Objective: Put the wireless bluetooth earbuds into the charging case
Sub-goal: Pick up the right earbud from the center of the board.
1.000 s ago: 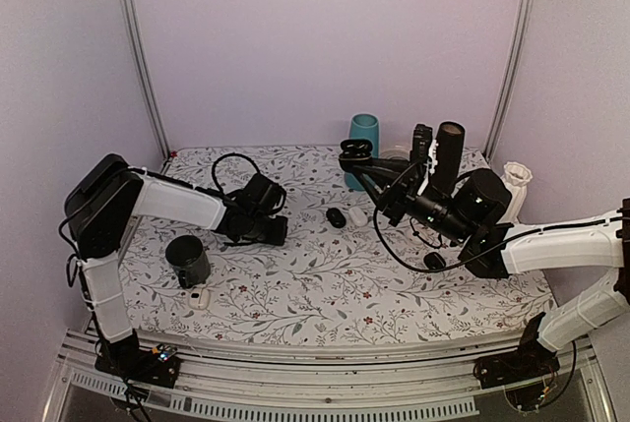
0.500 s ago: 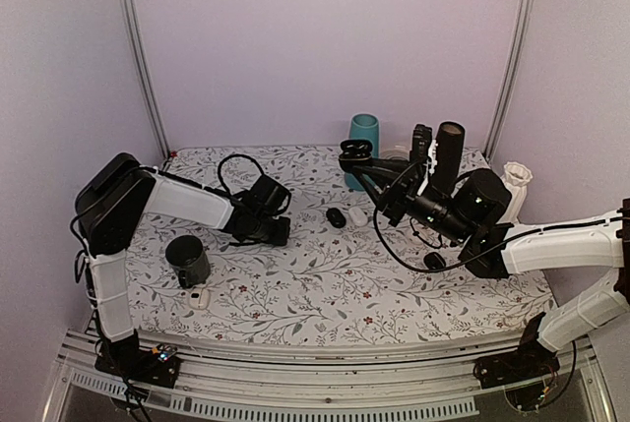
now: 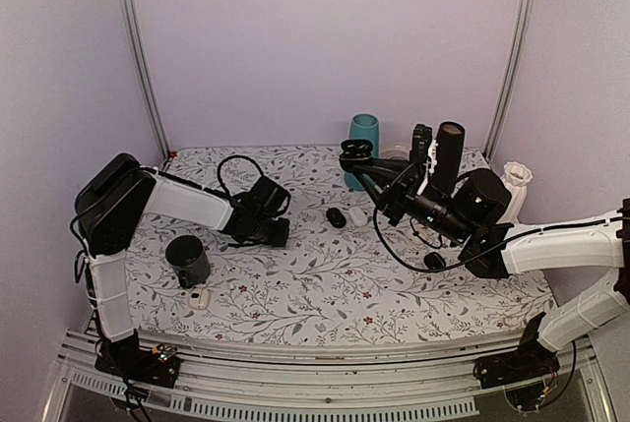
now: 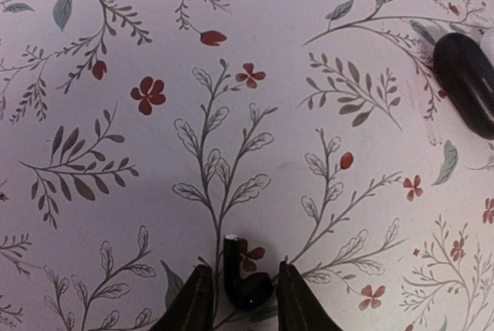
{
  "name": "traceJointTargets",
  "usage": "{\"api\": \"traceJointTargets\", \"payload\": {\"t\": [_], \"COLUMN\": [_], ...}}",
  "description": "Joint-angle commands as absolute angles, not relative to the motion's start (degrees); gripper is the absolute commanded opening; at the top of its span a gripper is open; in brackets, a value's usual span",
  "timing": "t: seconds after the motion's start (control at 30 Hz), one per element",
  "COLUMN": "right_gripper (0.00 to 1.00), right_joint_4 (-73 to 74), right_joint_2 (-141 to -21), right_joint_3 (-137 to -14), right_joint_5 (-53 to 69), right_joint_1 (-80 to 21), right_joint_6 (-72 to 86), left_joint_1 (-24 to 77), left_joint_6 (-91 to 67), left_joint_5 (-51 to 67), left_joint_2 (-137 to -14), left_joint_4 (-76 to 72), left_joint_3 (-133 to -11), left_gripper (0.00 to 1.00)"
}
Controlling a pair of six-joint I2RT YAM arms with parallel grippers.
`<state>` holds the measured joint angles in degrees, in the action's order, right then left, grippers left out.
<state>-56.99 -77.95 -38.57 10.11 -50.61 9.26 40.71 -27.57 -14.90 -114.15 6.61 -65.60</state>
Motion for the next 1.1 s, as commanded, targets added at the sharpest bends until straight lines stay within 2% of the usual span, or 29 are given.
{"api": "traceJointTargets", "payload": {"t": [0.0, 0.23, 0.57, 1.07], "right_gripper": [0.03, 0.03, 0.03, 0.03], "right_joint_4": [-57.31, -57.31, -57.48, -57.66], "right_joint_2": [-76.27, -76.33, -76.74, -78.01], "right_joint_3": [-38.17, -38.30, -37.92, -35.99], "right_joint_5": [8.98, 8.98, 7.83, 9.61], "right_joint_1": [-50.50, -50.49, -50.03, -45.28], "right_joint_6": [9.76, 9.67, 9.31, 10.72], "left_joint_1": [40.38, 40.58, 41.08, 42.31], "left_joint_6": [-26.97, -26.67, -23.96, -11.11], "left_joint_5": [-15.57, -15.89, -15.42, -3.98], "left_joint_2": [-114.10, -114.54, -111.54, -98.17], "left_joint_4": [5.89, 5.42, 5.04, 1.52], "left_joint_3": [-64.26, -64.15, -63.10, -60.22], "left_gripper": [0.30, 0.29, 0.12, 0.11]}}
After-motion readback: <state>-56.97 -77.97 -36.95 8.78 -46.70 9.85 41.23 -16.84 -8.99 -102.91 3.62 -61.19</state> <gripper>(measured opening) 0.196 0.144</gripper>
